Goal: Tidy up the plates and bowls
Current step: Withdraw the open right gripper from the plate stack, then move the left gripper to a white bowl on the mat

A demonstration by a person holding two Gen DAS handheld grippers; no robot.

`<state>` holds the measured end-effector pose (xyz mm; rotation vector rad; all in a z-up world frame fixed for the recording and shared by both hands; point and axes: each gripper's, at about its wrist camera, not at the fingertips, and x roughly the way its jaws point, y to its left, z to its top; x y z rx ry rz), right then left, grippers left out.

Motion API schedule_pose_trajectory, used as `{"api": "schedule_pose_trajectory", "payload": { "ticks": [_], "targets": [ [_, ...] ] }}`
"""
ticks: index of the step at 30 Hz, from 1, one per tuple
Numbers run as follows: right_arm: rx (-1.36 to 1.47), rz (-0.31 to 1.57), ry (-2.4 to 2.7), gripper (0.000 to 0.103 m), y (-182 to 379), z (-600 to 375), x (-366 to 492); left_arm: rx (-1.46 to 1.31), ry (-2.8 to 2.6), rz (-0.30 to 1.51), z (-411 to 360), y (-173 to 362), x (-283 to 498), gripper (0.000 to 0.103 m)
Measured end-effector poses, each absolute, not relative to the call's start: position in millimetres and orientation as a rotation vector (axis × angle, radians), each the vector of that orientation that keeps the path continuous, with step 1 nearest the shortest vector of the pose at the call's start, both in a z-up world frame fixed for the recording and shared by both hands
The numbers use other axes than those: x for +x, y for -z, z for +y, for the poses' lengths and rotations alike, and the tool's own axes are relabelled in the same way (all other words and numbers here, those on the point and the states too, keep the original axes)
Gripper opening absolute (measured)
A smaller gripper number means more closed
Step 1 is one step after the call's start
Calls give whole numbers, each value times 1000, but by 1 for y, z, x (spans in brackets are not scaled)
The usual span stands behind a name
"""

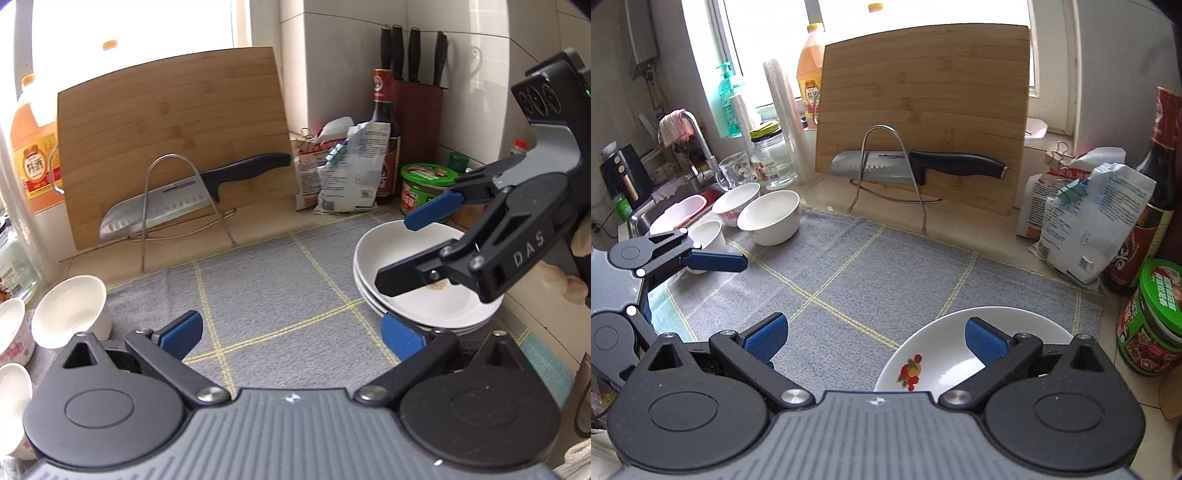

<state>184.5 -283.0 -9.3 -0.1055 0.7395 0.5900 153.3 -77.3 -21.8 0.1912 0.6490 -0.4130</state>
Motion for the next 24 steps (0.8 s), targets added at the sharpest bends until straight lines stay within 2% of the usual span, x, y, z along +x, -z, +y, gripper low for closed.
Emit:
{"api": "schedule_pose_trajectory", "payload": {
  "ticks": [24],
  "targets": [
    [-186,760,-496,103,36,-82,161,225,335,697,118,35,152,102]
  ]
}}
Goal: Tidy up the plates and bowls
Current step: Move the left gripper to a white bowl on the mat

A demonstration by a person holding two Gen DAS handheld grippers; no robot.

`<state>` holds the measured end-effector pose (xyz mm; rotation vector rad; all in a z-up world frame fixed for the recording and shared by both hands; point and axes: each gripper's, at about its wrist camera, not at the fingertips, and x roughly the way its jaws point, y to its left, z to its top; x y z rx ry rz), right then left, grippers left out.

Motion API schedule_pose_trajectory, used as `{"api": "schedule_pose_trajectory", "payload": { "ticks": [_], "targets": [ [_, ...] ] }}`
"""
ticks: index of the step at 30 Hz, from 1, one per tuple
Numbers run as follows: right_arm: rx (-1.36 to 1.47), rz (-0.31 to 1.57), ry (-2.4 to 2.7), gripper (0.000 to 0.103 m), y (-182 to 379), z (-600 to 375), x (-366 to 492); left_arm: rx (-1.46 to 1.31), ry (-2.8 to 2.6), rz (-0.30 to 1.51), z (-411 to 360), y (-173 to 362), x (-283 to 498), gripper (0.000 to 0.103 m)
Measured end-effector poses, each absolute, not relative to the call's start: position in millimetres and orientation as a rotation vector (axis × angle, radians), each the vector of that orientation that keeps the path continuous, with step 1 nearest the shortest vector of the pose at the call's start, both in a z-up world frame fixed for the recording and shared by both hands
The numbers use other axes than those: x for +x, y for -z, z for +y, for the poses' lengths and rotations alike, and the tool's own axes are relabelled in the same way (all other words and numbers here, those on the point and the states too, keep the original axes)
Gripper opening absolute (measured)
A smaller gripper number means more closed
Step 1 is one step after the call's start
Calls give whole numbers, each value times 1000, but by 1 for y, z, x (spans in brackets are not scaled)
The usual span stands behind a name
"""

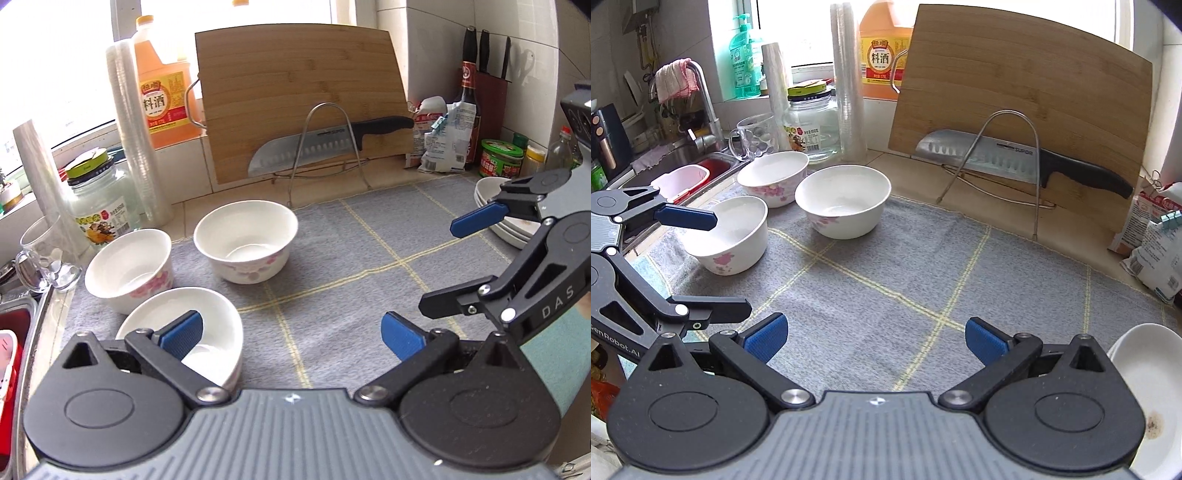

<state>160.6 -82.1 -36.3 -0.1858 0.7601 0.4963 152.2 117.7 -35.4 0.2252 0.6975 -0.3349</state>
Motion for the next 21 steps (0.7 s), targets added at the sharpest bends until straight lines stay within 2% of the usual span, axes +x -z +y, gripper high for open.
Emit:
{"api": "schedule_pose_trajectory", "payload": {
  "ticks": [12,21],
  "targets": [
    [-309,720,-573,103,49,0,166,203,265,699,195,45,181,102],
    [-367,711,-648,103,64,52,169,150,268,755,220,59,203,100]
  ]
}}
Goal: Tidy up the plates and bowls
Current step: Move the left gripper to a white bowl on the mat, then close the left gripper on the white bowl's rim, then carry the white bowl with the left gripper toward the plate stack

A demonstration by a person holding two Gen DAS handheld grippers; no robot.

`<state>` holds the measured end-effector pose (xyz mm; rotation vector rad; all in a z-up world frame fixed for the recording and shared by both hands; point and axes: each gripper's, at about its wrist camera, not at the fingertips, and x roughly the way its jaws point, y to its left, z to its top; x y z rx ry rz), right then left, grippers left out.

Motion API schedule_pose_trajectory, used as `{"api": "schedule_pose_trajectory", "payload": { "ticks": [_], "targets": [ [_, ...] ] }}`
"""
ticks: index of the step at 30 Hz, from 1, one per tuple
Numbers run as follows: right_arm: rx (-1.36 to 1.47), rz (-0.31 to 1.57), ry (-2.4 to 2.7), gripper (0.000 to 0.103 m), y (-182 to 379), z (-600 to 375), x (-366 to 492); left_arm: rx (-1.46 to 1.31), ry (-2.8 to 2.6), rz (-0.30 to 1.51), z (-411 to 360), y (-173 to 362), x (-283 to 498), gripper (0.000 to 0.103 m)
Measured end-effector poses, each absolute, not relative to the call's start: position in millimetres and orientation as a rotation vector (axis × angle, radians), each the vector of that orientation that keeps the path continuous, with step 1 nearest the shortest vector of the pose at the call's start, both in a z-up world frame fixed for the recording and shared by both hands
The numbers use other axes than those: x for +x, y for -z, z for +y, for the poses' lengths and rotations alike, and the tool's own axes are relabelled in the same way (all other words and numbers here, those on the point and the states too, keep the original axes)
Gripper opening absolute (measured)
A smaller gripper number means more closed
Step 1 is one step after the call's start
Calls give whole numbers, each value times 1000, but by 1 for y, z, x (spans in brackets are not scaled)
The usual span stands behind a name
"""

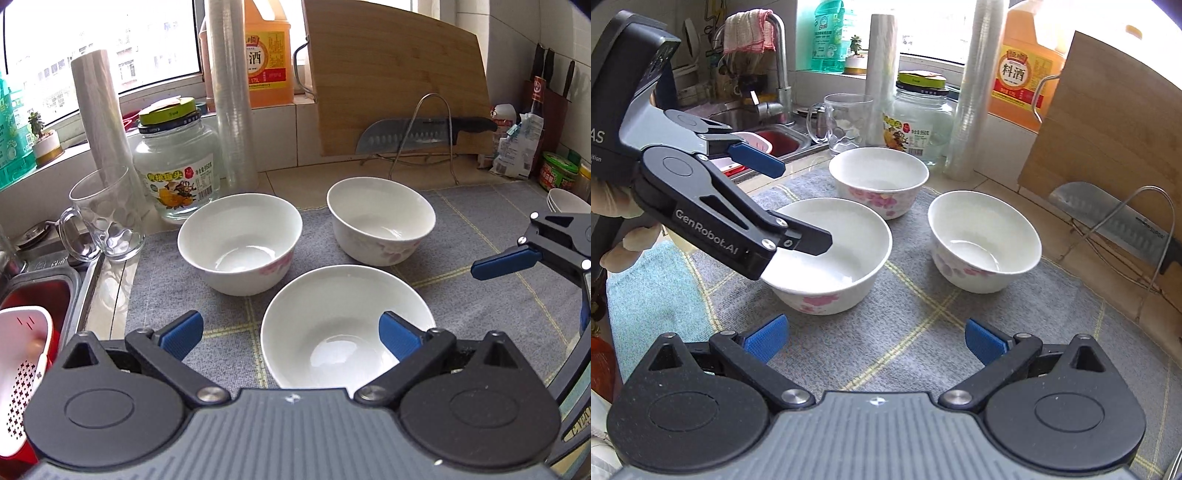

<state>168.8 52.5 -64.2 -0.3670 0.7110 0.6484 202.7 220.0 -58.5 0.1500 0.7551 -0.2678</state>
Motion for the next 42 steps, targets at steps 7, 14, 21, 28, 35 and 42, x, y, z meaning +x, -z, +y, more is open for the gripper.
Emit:
{"api": "schedule_pose_trajectory", "payload": {
  "ticks": [7,14,21,28,35,42],
  "targets": [
    [-421,705,-685,103,72,78,174,124,302,786,226,65,212,86],
    [-445,701,-703,97,76,88,178,105,348,814,228,70,220,78],
    [-448,706,-730,88,77,90,180,94,382,823,227,71,222,70],
    [-454,697,-757,82,75,91,179,93,414,838,225,73,224,63],
    [-446,699,-758,82,75,91,180,94,427,842,224,73,226,63],
    [-455,704,-747,82,74,92,178,98,435,841,221,70,223,63]
  ]
}}
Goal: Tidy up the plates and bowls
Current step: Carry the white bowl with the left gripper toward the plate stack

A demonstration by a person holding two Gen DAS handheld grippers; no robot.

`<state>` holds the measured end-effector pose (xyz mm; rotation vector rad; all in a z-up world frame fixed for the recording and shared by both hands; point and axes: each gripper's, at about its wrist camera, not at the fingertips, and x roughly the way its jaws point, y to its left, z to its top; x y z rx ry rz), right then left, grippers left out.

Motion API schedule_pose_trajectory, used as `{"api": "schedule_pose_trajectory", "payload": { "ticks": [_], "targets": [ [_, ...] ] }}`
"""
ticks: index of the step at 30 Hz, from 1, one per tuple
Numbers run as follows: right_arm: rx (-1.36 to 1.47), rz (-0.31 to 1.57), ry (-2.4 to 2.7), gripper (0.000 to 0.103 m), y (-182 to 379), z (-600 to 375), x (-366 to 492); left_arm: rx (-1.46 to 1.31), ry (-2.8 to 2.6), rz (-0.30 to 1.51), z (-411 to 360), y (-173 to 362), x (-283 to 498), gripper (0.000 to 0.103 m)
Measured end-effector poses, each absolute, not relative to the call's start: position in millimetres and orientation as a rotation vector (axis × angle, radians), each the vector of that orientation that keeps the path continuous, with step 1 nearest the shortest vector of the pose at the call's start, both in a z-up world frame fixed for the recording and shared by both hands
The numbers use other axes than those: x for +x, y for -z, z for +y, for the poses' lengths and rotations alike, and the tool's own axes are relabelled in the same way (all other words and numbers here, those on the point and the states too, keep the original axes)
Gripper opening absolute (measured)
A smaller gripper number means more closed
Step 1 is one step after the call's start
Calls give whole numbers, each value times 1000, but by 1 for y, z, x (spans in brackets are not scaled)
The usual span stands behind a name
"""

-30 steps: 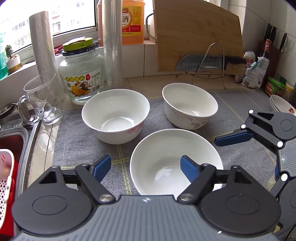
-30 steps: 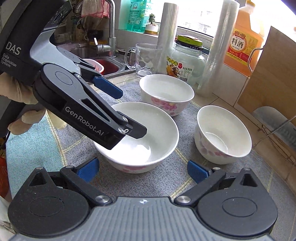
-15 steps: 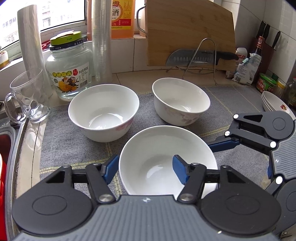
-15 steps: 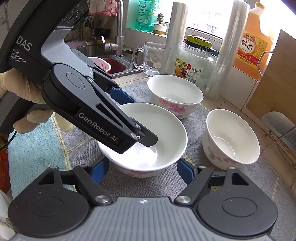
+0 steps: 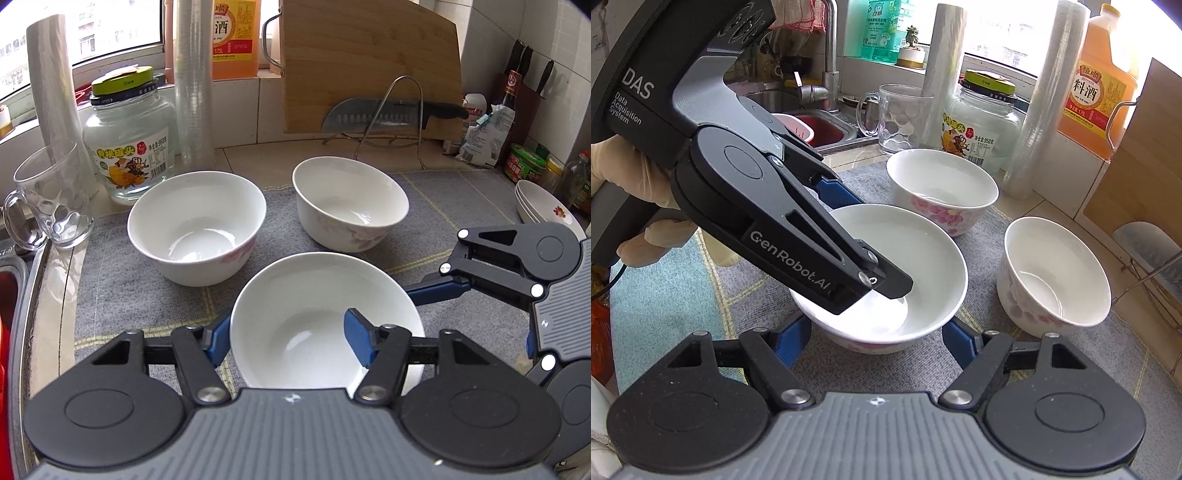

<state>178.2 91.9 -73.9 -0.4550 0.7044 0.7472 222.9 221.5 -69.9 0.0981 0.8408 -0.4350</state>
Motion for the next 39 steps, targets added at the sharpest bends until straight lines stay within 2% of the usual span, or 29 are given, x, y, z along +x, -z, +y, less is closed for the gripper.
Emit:
{"api": "schedule_pose_trajectory", "payload": {
  "ticks": [14,39],
  "targets": [
    [-432,703,-708,82,60,66,157,123,493,823,193,60,210,63],
    [-358,734,-458,82,49,-33,110,219,745,785,76,51,197,63]
  ]
}}
